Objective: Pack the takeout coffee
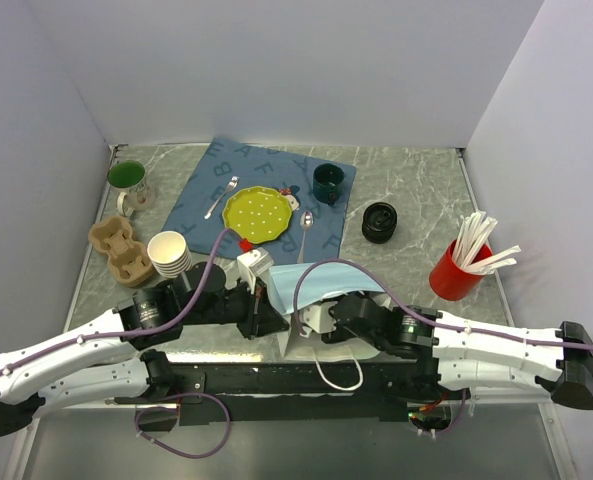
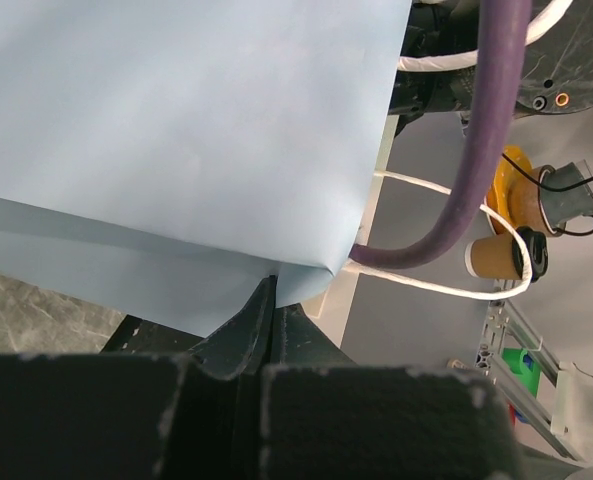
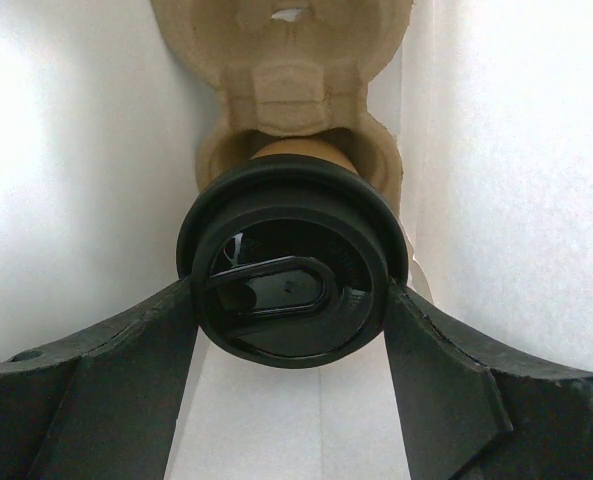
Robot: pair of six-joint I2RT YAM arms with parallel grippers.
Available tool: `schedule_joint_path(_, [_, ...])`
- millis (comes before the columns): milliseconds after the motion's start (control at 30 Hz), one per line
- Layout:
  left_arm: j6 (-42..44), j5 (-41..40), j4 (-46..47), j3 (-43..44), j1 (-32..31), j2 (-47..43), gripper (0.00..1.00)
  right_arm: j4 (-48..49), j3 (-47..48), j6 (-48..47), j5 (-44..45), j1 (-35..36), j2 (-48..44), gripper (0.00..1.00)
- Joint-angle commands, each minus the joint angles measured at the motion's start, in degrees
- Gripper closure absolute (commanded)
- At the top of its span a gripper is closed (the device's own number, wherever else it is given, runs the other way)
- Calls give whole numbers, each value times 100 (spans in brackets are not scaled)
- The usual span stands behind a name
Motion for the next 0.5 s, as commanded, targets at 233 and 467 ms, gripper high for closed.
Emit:
schedule_joint_path(233, [-44, -14, -136, 504, -41, 19, 99, -527, 432, 56, -169, -58, -198, 14])
schedule_joint_path(467, [-8, -14, -224, 636, -41, 159, 99, -606, 494, 82, -248, -58, -242, 0])
